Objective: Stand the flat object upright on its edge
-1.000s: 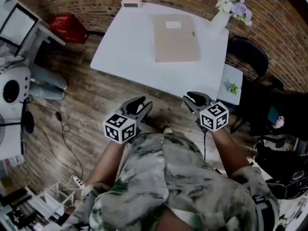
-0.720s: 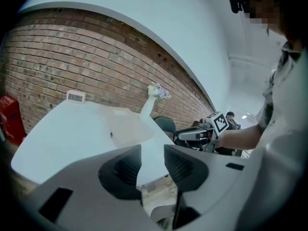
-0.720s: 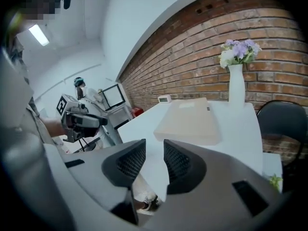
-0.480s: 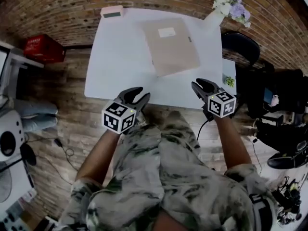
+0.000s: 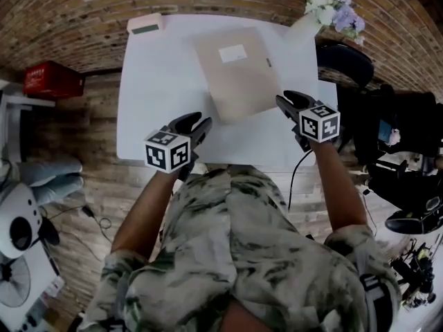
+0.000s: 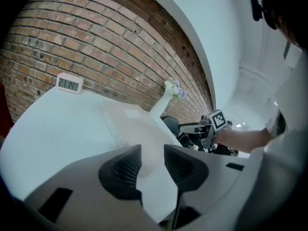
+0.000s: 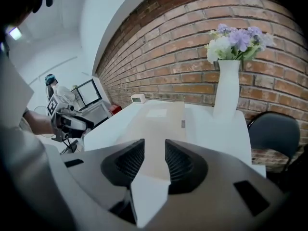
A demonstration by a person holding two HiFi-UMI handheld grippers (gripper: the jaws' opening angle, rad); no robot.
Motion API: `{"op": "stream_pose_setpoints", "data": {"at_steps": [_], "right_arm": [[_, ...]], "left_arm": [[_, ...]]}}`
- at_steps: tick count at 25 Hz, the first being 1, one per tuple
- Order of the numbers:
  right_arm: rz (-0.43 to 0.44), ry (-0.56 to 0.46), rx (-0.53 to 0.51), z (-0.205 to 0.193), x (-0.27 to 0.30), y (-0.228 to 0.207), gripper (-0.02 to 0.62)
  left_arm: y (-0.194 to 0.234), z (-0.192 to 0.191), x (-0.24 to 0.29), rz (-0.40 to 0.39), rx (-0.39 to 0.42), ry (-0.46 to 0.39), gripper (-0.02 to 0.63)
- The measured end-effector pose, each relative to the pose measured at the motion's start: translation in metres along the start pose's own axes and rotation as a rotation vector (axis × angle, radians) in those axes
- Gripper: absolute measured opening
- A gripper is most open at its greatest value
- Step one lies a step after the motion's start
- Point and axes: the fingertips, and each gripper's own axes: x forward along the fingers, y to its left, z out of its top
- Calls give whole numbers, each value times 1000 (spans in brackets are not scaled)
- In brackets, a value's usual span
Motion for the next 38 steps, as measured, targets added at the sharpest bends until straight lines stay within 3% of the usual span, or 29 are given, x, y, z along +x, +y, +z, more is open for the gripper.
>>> {"op": "stream_pose_setpoints", "data": {"at_steps": [8,13,22,28,33,38], "right_arm": [[85,90,82,17,66,-59,179],[112,128,80,26,93,-84,191],[241,221,134,18,125,-96,229],[329,221,199,16,132,-96,227],[316,222,176,16,133,-98,215],[295,213,149,19,129,-94,198]], "left_arm": [[39,22,62,50,-95,39,164],[56,25,91,62,-154,53,189],[81,20,125,102,-222,88,219],[93,19,135,125,-277,84,225],[98,14,142,122,-319,101,227],[98,18,141,142,-300,112,227]]}}
